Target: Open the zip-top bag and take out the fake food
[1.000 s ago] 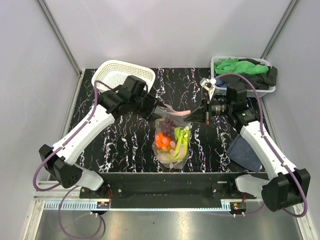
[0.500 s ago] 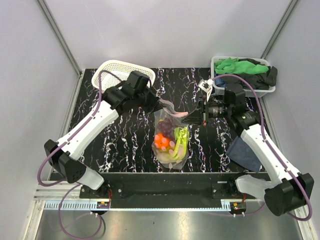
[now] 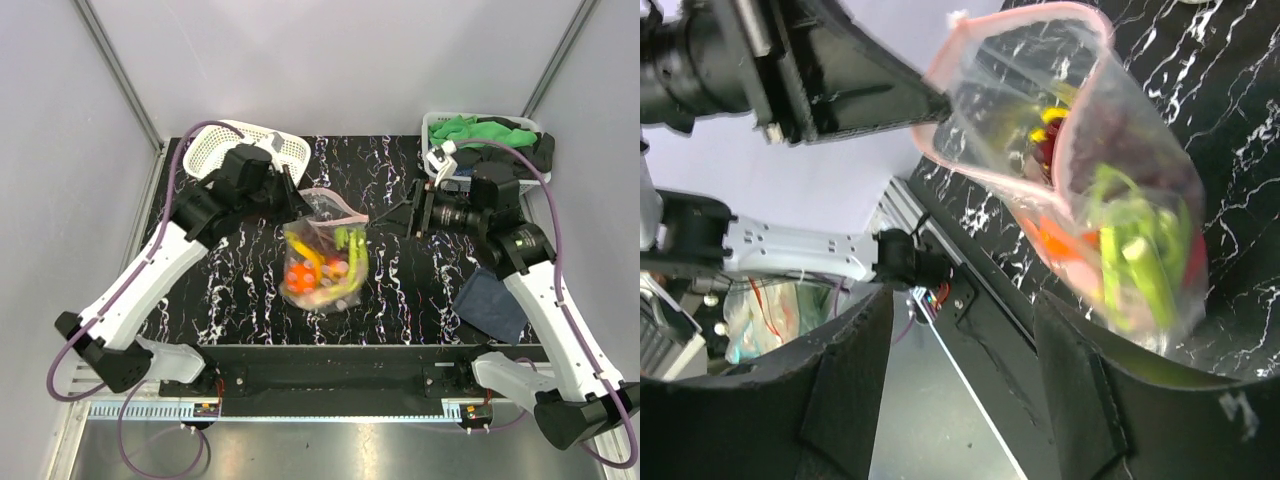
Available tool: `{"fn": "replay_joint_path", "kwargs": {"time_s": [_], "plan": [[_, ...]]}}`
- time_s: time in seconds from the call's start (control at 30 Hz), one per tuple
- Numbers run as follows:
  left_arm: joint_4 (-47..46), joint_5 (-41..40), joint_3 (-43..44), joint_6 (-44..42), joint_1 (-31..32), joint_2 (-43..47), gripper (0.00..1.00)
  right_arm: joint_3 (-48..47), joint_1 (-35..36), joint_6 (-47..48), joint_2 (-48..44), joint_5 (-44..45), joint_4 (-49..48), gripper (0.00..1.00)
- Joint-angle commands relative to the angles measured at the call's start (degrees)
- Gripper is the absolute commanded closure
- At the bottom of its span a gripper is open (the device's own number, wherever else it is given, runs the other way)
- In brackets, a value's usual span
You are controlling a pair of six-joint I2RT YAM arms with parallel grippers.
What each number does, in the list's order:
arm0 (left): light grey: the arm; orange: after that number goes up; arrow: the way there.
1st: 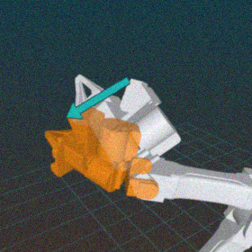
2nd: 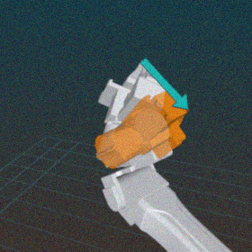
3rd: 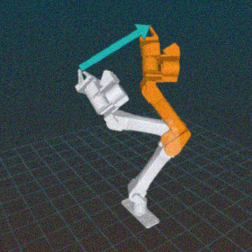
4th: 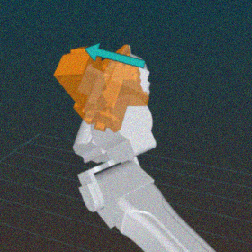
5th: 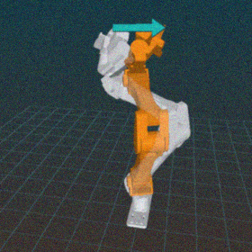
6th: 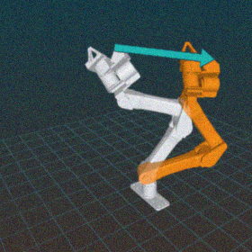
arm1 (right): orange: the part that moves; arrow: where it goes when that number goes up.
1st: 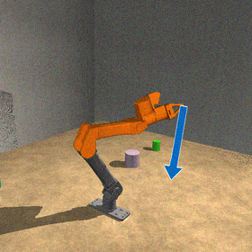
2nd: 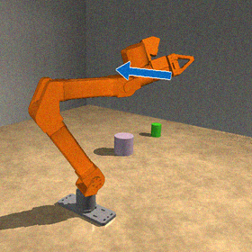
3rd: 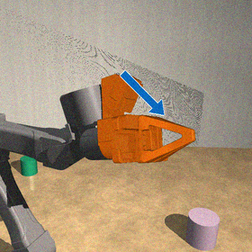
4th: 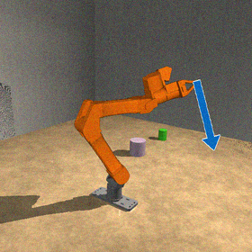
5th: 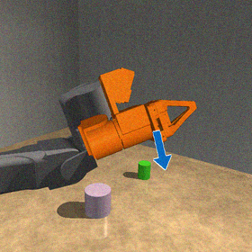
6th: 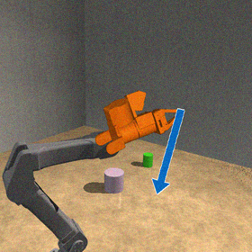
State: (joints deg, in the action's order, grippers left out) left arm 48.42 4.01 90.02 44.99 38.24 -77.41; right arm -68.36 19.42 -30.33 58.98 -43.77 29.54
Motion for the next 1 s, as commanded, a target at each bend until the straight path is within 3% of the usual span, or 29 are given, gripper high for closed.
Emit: {"fn": "replay_joint_path", "kwargs": {"time_s": [0.0, 0.27, 0.33, 0.43, 0.53, 0.73, 0.83, 0.93, 0.97], "plan": [[-3.9, 1.9, 1.2, -9.7, -0.1, 5.5, 1.0, -7.3, 1.1, -0.4, 3.2, 2.9, 5.9, 0.34], [-3.9, 10.9, 6.4, -13.8, -0.1, 4.4, 1.0, -20.2, 5.2, 5.6, 15.3, 5.8, 12.5, 0.28], [-3.9, 11.2, 5.9, -13.6, -0.1, 4.2, 1.0, -23.0, 5.4, 6.7, 18.7, 5.5, 14.7, 0.2], [-4.1, 12.3, 5.5, -13.4, -0.1, 3.3, 1.0, -23.1, 7.9, 7.5, 20.1, 5.6, 15.9, 0.07], [-5.2, 13.3, 5.0, -13.3, -0.1, 2.1, 1.0, -19.7, 10.4, 5.8, 18.6, 10.0, 16.3, 0.07], [-7.6, 16.6, 2.7, -11.7, 0.0, 0.6, 1.0, -8.9, 13.2, -3.6, 11.5, 19.0, 15.9, 0.12], [-9.0, 18.4, 1.9, -10.7, 0.0, 0.4, 1.0, -3.4, 13.9, -6.1, 8.9, 21.5, 14.9, 0.19], [-10.2, 20.2, 1.7, -9.5, 0.0, 0.2, 1.0, 0.3, 13.9, -8.0, 7.6, 22.7, 12.7, 0.32], [-10.8, 20.4, 1.7, -9.2, 0.0, 0.2, 1.0, 0.8, 13.9, -8.2, 7.7, 22.8, 12.6, 0.49]]}}
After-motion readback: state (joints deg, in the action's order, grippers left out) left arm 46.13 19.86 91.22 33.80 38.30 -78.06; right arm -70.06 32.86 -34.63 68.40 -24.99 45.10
